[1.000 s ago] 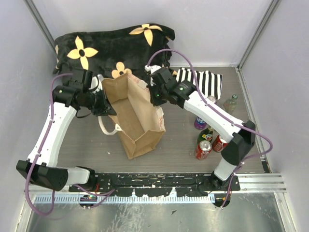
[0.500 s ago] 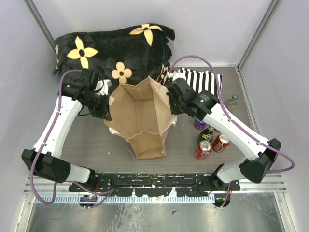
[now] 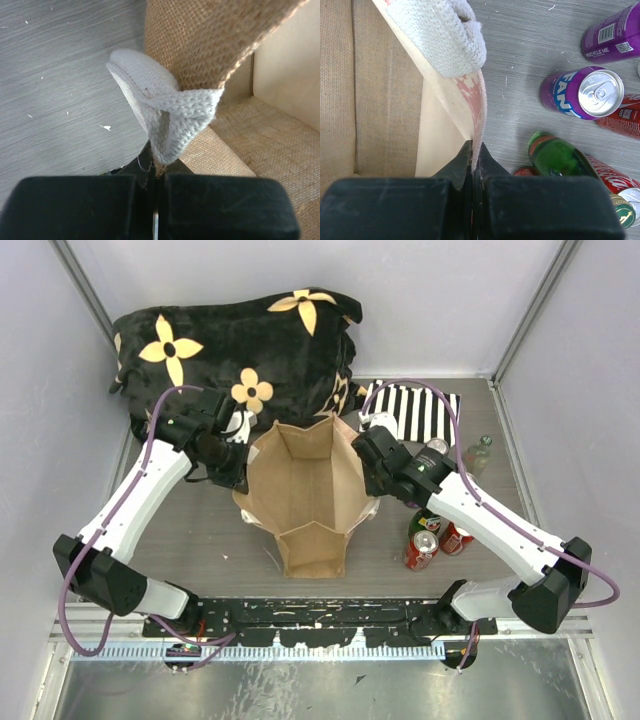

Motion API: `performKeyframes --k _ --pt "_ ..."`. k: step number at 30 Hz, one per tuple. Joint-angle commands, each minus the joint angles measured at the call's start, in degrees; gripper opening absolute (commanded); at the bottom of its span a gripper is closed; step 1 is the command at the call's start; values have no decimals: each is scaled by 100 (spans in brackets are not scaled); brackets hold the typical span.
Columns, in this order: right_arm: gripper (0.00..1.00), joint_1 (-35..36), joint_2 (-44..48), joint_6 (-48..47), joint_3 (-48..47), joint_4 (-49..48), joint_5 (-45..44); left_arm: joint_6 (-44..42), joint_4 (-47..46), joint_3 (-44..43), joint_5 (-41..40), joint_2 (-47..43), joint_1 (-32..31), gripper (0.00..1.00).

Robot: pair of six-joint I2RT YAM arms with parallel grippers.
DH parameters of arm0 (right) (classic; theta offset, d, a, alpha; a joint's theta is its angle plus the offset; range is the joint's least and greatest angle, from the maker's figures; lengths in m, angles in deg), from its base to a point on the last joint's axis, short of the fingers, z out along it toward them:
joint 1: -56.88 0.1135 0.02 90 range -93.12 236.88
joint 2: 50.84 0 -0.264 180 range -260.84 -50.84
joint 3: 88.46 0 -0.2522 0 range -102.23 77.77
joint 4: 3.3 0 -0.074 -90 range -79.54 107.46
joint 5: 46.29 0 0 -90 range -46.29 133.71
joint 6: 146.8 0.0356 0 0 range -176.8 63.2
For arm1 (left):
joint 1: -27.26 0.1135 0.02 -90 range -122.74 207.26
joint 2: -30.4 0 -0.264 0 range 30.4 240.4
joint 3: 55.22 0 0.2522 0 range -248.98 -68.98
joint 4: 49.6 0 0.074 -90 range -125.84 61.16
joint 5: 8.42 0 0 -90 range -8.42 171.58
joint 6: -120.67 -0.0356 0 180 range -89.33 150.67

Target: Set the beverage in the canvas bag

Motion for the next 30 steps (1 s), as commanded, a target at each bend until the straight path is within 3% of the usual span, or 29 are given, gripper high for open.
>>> performKeyframes --k 1,8,10,12,14,16,19,23,25,30 --pt "6 -26 193 80 132 -389 -390 181 -575 16 -209 188 -1 1" --pt "5 -259 48 -151 175 -866 -560 189 -931 98 -382 291 -1 6" --pt "10 -341 -15 -198 134 -915 -578 218 -923 95 -379 320 -1 25" --pt "32 -396 -40 -254 106 -1005 -603 247 -930 110 -338 321 -2 43" --pt "46 -407 -29 -306 88 -1160 -634 260 -958 91 -260 294 -1 61" --pt "56 -408 51 -332 116 -1404 -643 291 -1059 65 -234 240 -1 75" --pt "67 -408 285 -326 77 -1718 -627 285 -1208 -116 -116 144 -1 86" --pt "72 -408 587 -214 -239 -1845 -830 339 -1264 -415 59 108 -1 87" --pt "81 -408 778 -214 -345 -1830 -1028 380 -1313 -477 135 103 -1 91" --pt "84 -404 1402 -184 10 -1464 -1755 447 -1387 -413 255 120 -1 92"
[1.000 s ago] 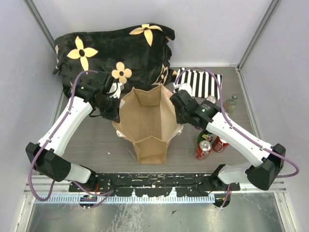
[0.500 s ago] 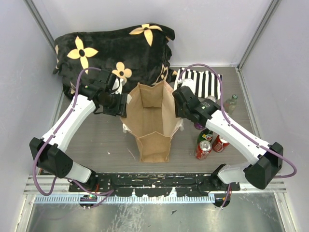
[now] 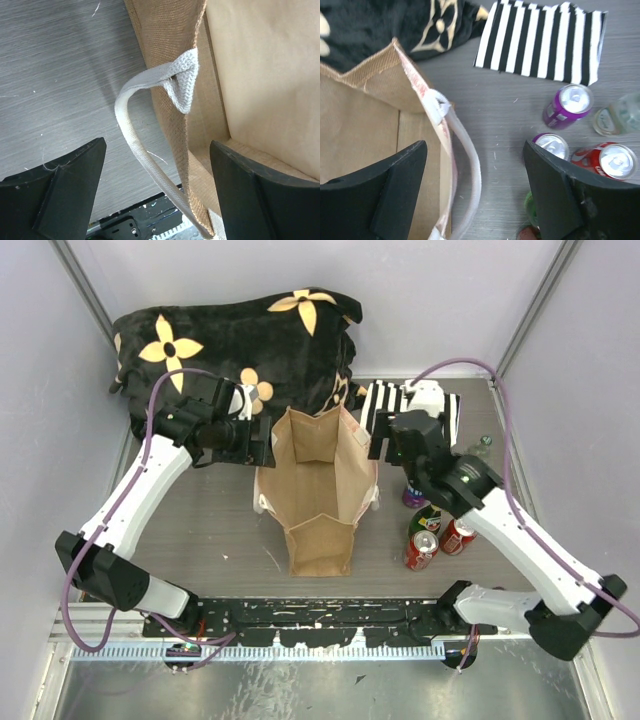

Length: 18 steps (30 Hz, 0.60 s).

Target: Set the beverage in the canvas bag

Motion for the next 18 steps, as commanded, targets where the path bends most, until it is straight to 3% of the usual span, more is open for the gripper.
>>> performKeyframes --k 1,4,5,9,18 --pt "84 2 862 161 220 88 -934 79 -187 -81 206 -114 -3 92" --pt "85 5 1513 555 765 457 -1310 94 -240 16 245 -140 -3 93" --pt "86 2 1730 701 944 589 -1406 89 -251 42 250 -156 -3 98" --pt "87 2 2453 1116 1569 1028 -1641 43 -279 111 304 -134 -3 98" --pt "87 3 2879 1511 2285 1353 -1688 0 -295 186 447 -72 -2 98"
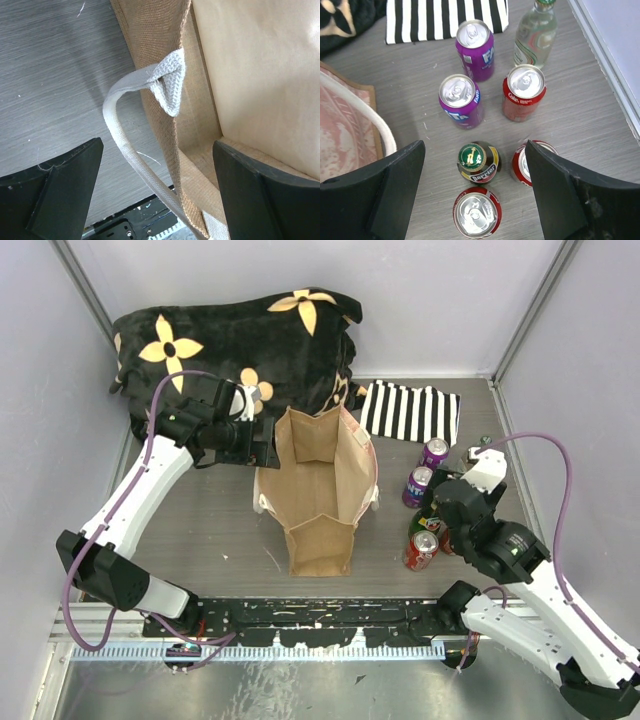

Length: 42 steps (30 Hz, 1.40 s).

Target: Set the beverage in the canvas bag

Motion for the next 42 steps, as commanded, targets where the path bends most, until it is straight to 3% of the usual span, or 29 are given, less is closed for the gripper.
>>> performKeyframes --k 1,20,36,42 --pt "87 5 126 321 273 -41 -266 -61 -139 76 162 -55 -3 98" --pt "80 1 302 160 1538 -1451 -365 -127 -37 -3 555 106 -3 98" --pt "70 1 183 393 1926 -1696 -650 -151 35 91 812 55 -3 98" --pt "61 0 298 360 2079 -1811 -704 -141 53 109 928 43 -6 98"
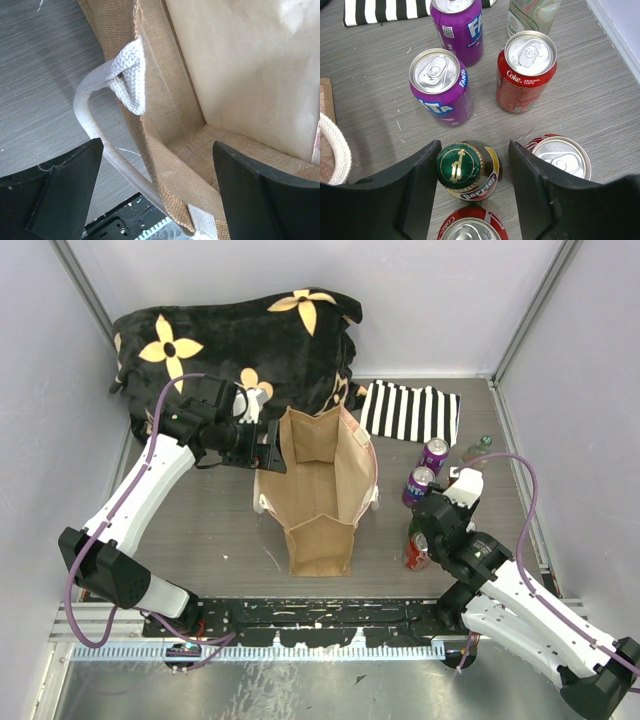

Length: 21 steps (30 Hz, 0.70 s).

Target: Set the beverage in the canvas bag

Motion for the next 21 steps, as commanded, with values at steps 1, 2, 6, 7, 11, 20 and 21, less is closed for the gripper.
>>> performKeyframes --k 1,2,6,7,11,20,21 --pt "59 0 121 111 46 -343 -326 -4 59 89 260 -20 -3 98" --pt "55 0 139 108 62 -344 -343 11 67 99 280 -12 -3 98" --pt "32 1 288 119 144 -361 -372 31 73 92 329 11 1 98" --pt "25 5 326 119 160 -368 -379 37 71 85 334 11 -2 98" --pt "7 0 437 111 207 -362 -373 30 78 91 357 11 -3 98" --pt "1 0 498 113 -127 -489 -478 4 103 170 404 -13 -3 98" --pt "1 1 498 86 -191 -549 -497 -6 107 177 411 -12 -3 98"
